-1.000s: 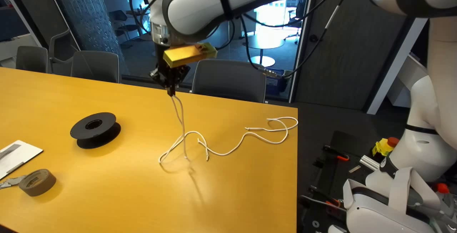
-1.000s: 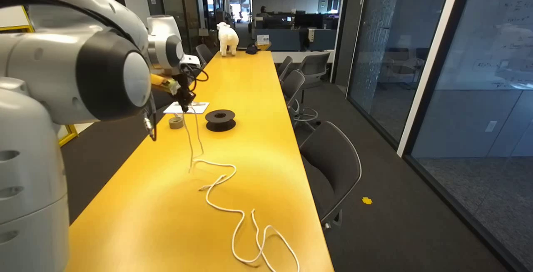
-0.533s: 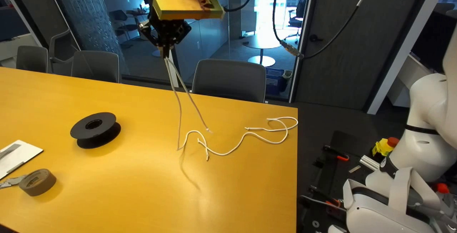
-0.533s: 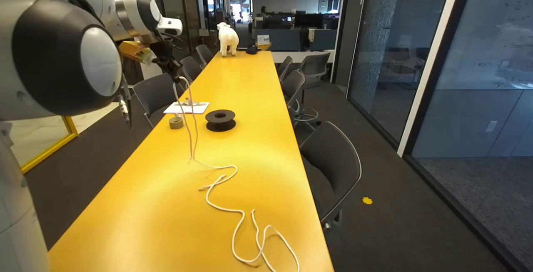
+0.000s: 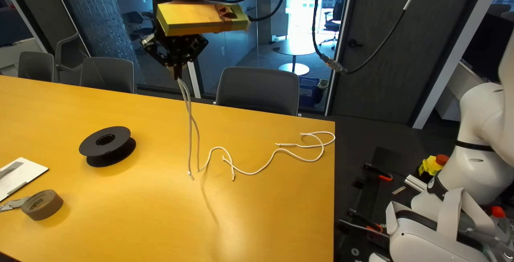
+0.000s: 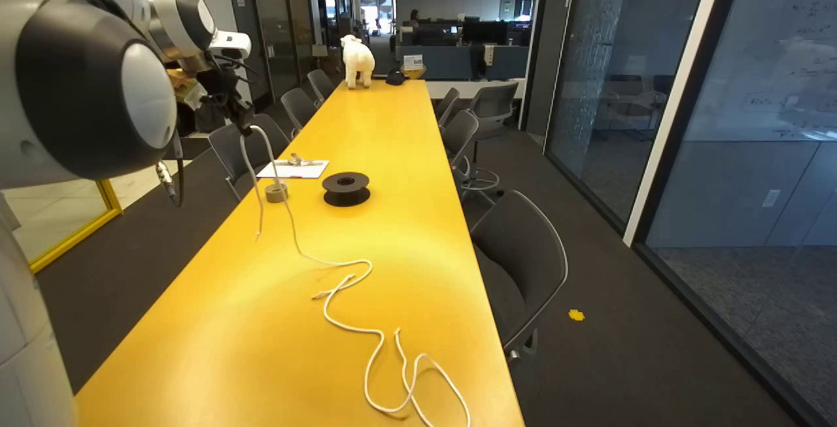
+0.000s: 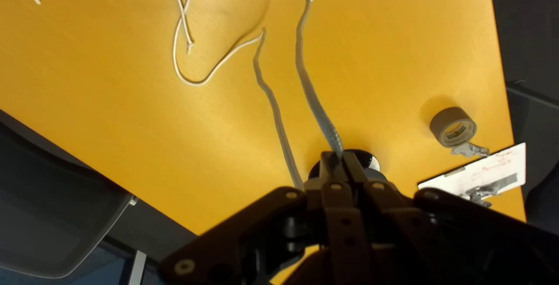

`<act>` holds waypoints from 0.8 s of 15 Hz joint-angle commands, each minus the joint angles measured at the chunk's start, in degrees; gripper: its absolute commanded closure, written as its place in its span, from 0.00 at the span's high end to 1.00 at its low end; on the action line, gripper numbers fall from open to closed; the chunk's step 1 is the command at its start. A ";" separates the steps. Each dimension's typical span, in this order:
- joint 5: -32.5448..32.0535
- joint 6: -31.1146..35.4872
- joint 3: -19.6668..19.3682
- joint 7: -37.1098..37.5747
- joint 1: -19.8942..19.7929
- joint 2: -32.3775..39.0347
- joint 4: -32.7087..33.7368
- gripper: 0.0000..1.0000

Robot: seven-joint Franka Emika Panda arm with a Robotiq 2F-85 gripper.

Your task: Untangle the ropes on the table

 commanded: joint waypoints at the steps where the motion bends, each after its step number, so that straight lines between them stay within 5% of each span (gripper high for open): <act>1: -1.37 -3.05 1.80 0.22 1.43 0.28 -1.45 0.01; 12: 2.87 -13.32 5.02 -6.34 0.93 -6.88 -16.48 0.01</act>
